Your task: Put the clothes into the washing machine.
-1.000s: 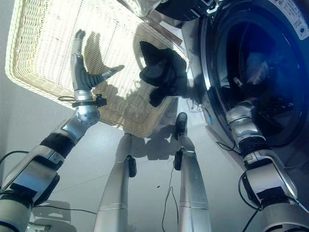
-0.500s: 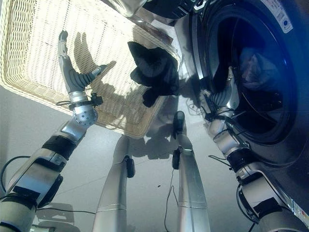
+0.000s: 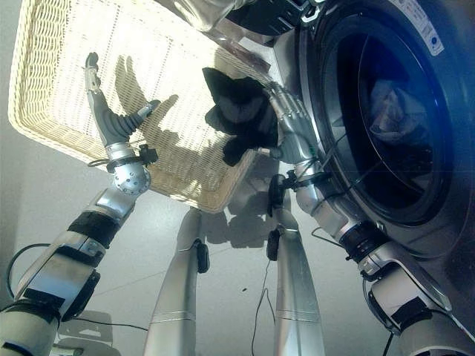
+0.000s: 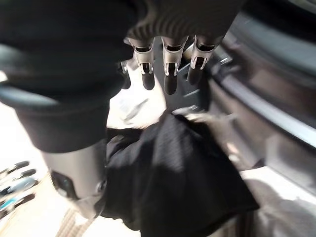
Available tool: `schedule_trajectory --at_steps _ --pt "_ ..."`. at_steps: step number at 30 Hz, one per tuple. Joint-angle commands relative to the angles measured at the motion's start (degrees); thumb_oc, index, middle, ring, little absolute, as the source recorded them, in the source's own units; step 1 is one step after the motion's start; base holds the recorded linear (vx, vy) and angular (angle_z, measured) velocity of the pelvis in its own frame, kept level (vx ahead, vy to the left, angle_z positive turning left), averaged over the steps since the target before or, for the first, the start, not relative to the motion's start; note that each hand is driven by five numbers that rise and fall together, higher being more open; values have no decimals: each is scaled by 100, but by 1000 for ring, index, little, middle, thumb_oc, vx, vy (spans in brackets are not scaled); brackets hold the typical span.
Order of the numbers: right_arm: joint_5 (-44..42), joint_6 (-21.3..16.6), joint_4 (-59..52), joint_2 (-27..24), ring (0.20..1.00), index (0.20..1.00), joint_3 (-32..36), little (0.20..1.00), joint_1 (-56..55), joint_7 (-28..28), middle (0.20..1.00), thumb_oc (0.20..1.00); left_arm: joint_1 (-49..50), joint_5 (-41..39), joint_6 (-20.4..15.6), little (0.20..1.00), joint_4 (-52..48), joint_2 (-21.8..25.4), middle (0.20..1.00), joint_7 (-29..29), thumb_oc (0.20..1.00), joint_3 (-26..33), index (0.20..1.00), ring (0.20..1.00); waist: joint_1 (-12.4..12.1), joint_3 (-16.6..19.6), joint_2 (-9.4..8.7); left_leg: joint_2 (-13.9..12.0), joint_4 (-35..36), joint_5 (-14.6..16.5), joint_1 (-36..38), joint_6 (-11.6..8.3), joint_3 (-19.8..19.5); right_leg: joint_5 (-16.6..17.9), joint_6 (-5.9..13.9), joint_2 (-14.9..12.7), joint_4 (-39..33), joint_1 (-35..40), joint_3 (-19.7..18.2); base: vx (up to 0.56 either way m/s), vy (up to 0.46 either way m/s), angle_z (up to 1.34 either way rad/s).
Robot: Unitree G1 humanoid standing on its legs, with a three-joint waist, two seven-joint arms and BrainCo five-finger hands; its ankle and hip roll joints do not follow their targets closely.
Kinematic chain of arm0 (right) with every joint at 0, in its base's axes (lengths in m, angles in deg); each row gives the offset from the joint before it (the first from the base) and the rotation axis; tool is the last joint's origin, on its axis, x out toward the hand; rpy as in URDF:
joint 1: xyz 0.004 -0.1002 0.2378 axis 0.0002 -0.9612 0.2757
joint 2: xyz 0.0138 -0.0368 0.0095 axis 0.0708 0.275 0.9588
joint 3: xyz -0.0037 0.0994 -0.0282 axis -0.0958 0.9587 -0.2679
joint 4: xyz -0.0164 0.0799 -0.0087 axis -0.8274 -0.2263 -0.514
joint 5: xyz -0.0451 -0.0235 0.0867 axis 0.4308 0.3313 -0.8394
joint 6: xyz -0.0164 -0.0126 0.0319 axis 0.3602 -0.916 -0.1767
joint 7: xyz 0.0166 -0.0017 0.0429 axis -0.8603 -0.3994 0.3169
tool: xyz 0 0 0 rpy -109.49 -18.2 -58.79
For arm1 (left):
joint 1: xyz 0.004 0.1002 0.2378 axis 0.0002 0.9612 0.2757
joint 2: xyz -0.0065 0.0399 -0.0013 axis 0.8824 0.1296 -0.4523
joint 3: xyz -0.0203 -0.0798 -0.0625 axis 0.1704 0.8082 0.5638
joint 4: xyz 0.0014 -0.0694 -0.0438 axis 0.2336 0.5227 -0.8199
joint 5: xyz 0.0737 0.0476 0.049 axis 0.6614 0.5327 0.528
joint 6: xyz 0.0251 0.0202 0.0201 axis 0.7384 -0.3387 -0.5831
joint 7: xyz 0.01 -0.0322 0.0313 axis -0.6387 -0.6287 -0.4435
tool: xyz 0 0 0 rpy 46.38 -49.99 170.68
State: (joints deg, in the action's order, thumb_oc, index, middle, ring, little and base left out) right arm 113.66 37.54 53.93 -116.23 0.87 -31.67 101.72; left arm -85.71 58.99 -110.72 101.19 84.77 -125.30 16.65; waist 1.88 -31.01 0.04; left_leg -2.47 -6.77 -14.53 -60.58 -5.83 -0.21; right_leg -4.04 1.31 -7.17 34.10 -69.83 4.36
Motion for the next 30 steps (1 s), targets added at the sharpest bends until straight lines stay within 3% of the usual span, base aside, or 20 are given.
schedule_trajectory --at_steps 1,5,16,17,20,30 --pt "308 -191 -296 -97 1000 1000 -235 1000 247 -10 1000 1000 -261 -238 -104 1000 94 -226 1000 -38 1000 287 1000 1000 -37 121 111 225 -878 856 -83 -54 129 712 631 268 -1359 657 269 0 0 0" --pt "350 -99 -174 -24 1000 1000 -414 1000 537 -87 1000 1000 -299 -364 -113 1000 162 -276 1000 15 1000 320 1000 1000 -94 121 127 251 -885 849 -87 -52 98 709 624 258 -1348 659 300 0 0 0" --pt "104 951 586 121 1000 1000 -1079 1000 1275 -647 1000 1000 -546 -583 -114 1000 413 -312 1000 209 1000 231 1000 1000 -233 121 148 308 -966 826 -144 -52 36 722 594 225 -1280 635 394 5 -7 4" --pt "88 1229 758 157 1000 1000 -1156 1000 1379 -829 1000 1000 -595 -588 -122 1000 452 -315 1000 230 1000 210 1000 1000 -247 121 150 312 -980 831 -156 -56 31 724 599 220 -1273 624 401 0 0 0" --pt "71 1609 1112 235 1000 1000 -1352 1000 1603 -1173 1000 1000 -715 -628 -153 1000 549 -319 1000 267 1000 141 1000 1000 -283 121 168 325 -979 825 -177 -53 13 736 595 200 -1275 602 429 0 0 0" --pt "166 2553 2008 334 1000 1000 -1648 1000 1885 -2278 1000 1000 -827 -700 -117 1000 575 -324 1000 265 1000 40 1000 1000 -370 121 190 327 -997 781 -210 -40 4 764 573 198 -1204 568 494 4 -1 0"
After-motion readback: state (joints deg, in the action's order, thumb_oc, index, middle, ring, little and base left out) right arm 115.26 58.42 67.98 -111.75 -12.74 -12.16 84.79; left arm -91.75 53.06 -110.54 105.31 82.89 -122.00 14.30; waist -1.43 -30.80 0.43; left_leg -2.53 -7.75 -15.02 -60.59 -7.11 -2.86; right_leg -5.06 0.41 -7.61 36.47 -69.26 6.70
